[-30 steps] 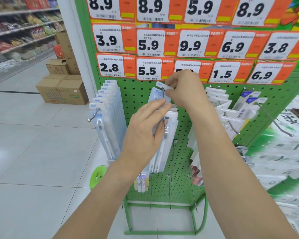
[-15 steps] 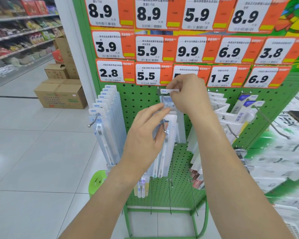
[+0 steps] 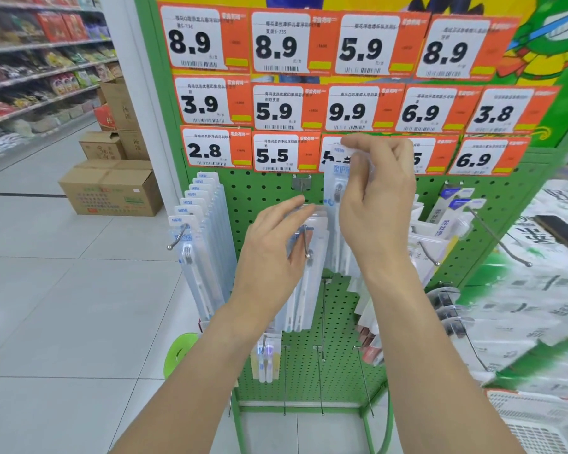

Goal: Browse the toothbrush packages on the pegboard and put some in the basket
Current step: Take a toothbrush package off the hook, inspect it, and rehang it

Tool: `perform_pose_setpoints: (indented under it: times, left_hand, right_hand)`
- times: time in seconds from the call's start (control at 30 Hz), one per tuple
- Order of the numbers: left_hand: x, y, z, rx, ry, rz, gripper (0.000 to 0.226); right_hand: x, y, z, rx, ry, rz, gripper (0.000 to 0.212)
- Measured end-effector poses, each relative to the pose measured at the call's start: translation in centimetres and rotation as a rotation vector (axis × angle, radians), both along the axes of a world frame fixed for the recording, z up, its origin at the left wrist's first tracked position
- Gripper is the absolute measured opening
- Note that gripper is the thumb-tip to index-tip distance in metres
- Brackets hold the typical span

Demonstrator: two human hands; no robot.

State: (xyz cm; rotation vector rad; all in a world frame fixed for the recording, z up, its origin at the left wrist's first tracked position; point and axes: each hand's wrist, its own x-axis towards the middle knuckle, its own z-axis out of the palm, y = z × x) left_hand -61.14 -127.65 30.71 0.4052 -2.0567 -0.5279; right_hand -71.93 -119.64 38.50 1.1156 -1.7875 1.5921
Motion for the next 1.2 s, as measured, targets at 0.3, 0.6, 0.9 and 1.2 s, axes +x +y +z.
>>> perform_pose_setpoints:
  times: [0.3,0.6,0.9,1.2]
  left_hand:
    - [1.3,0.8,1.0,0.143,-0.149,-0.084,0.055]
    - [8.8,6.0,3.4,0.4,0.041,-0.134,0.061]
    - [12.2,7.2,-1.5,1.002,-0.095,-0.263,0.024]
    - [13.7,5.9,-6.7,1.141,-0.149,-0.03,0.02]
  right_hand:
    - [2.5,3.8,-0.3,-0.082,0.163,0.047,0.025]
    - [5.1,7.0,-3.8,-0.045,0.111,0.27,0.021]
    - [9.2,6.6,-11.1,0.14,-0.387,0.565,0.022]
    - [9.9,6.2,-15.6,0.296,-0.969,0.768,0.029]
